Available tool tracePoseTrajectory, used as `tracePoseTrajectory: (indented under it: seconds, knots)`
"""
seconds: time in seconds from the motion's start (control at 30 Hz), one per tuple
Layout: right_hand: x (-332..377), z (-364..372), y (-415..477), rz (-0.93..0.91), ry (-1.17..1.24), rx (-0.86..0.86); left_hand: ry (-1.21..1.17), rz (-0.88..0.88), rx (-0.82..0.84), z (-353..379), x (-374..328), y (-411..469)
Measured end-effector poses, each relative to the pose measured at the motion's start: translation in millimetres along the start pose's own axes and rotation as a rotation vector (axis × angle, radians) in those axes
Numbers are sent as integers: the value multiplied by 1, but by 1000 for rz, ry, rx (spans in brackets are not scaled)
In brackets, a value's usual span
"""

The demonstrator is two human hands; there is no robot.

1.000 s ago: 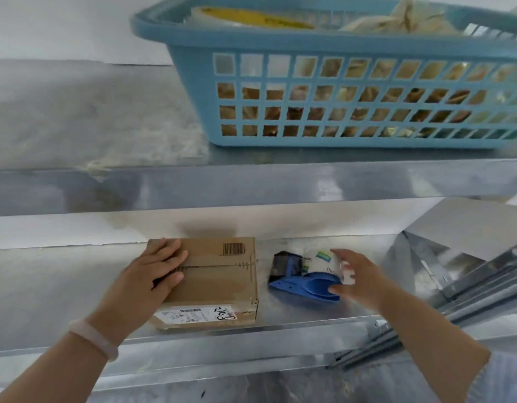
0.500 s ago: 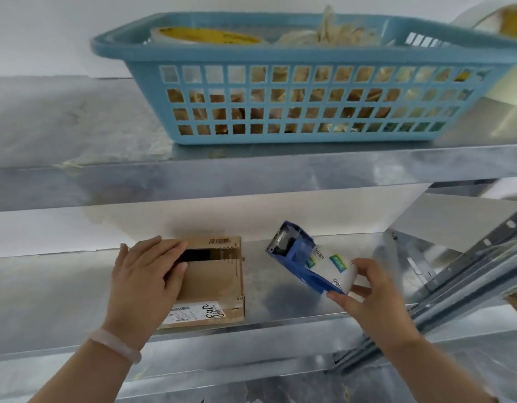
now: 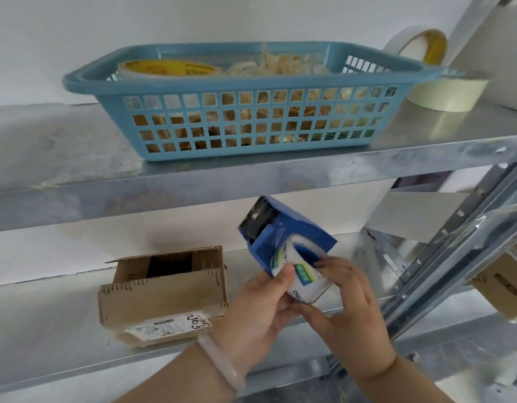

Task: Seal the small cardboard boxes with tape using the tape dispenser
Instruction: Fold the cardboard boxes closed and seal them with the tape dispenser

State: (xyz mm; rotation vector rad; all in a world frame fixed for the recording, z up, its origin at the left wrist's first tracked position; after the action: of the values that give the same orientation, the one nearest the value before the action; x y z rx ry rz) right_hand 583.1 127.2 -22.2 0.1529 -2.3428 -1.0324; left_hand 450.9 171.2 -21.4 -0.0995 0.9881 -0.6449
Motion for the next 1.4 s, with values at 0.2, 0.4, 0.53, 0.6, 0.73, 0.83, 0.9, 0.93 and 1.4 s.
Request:
tracePoseTrajectory:
  seconds: [0.2, 0.4, 0.53, 0.6, 0.73, 0.83, 0.9, 0.93, 1.4]
  knots:
    - [-16, -33, 22, 277, 168, -40, 36, -4, 127, -22, -11, 2]
    - [-31, 4, 35, 1122, 1131, 475, -7, -34, 345, -30, -17, -1]
    - [-5, 26, 20, 1029, 1421, 674, -27, -53, 365, -38, -16, -2]
    - [5, 36, 18, 1038, 1584, 652, -14, -53, 366, -40, -17, -4]
    - [11, 49, 25, 1042, 1686, 492, 83, -36, 149, -53, -26, -7]
    - [8, 52, 37, 929, 1557, 492, 428, 117, -10, -71, -49, -16]
    - [2, 54, 42, 908, 1468, 500, 685, 326, -110, -82, -73, -28]
    - [0, 56, 45, 900, 1449, 506, 817, 457, -188, -90, -87, -35]
    - [19, 98, 61, 872, 1401, 614, 1204, 515, -459, -232, -105, -29]
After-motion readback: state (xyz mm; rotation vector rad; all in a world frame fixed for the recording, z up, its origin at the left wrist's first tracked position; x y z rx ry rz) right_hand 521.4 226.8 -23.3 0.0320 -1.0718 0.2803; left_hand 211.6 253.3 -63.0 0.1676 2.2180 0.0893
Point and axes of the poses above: each hand's wrist, its own y-axis towards the middle knuckle, its own z-axis out of the palm, x = y × z, the point moved 5 cm from there along y, towards the middle knuckle, and after that the axes turned 7 degrees about -y, right-handed, at the moved point
